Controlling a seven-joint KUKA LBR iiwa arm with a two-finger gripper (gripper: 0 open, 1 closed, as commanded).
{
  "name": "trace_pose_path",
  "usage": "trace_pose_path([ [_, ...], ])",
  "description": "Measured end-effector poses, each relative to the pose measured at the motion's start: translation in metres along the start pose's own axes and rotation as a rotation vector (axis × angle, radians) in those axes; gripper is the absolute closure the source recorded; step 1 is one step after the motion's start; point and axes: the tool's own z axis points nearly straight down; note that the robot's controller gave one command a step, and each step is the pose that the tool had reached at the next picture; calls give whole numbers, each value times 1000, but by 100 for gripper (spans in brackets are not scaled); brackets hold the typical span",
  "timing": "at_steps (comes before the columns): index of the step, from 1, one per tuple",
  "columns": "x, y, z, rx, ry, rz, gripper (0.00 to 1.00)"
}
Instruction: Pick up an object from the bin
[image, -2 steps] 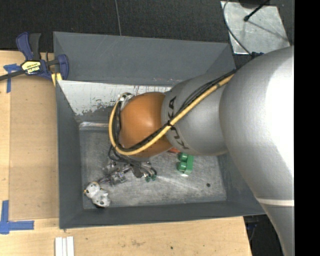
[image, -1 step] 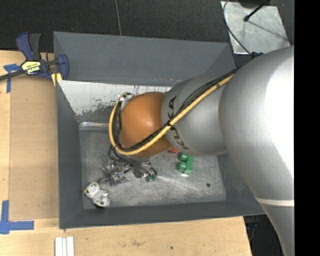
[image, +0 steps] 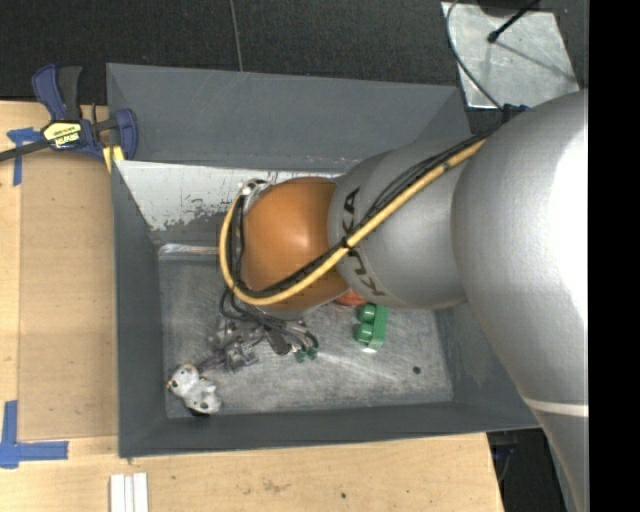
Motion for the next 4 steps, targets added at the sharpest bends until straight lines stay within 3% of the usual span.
trace_pose_path([
  [1, 1, 0, -6, 0, -2, 1, 100],
  [2, 1, 42, -80, 0, 0, -235, 100],
  [3, 1, 42, -80, 0, 0, -234, 100],
  [4, -1, 42, -135, 0, 5, -245, 100],
])
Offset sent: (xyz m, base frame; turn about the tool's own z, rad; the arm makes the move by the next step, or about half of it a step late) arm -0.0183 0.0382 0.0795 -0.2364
